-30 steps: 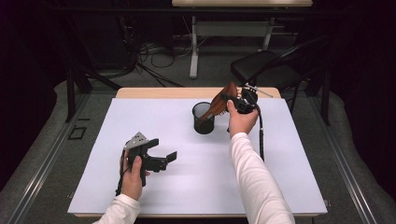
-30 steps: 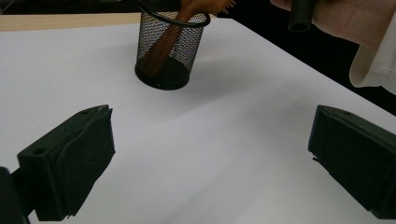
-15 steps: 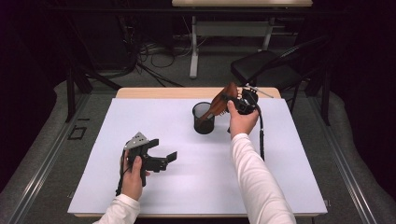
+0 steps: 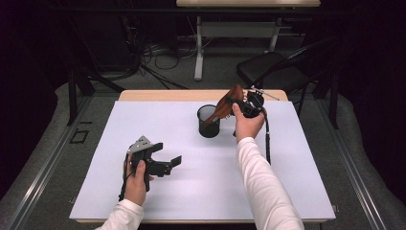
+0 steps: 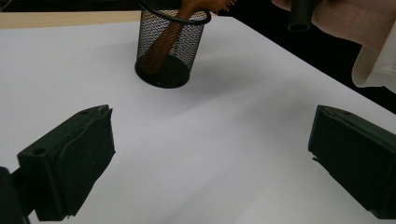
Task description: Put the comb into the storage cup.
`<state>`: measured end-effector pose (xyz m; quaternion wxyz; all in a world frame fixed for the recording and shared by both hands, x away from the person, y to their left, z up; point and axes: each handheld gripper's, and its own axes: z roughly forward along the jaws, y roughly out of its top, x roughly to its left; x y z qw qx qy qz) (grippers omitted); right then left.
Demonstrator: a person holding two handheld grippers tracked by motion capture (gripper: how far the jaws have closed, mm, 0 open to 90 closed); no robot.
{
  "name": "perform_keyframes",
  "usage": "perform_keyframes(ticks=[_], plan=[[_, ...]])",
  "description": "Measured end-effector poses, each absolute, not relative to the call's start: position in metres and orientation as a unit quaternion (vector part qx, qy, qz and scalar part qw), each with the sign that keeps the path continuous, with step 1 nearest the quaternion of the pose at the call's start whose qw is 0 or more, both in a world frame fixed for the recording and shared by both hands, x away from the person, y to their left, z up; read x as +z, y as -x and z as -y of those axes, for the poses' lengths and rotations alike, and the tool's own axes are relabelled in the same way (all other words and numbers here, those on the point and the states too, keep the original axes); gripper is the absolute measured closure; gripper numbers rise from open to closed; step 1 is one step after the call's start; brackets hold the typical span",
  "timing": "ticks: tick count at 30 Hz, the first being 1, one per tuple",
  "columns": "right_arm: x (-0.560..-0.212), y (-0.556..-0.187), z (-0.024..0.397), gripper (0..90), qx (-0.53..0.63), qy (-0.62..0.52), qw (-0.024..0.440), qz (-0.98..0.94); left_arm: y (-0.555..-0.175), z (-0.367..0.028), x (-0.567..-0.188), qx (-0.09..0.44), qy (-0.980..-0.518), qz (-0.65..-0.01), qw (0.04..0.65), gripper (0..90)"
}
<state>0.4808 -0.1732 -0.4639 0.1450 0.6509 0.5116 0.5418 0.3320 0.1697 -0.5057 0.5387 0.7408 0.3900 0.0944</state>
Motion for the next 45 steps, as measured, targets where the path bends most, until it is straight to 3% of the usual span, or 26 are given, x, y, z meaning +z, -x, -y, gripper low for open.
perform_keyframes(ticks=[29, 45], plan=[[-0.4594, -0.4803, 0.1793, 29.1, 0.551, -0.640, 0.165, -0.510, -0.3324, -0.1693, -0.5068, 0.094, -0.743, -0.390, 0.536, 0.3], [-0.4587, -0.4807, 0.1814, 33.2, 0.562, -0.630, 0.163, -0.512, -0.3324, -0.1689, -0.5073, 0.094, -0.742, -0.392, 0.536, 0.3]])
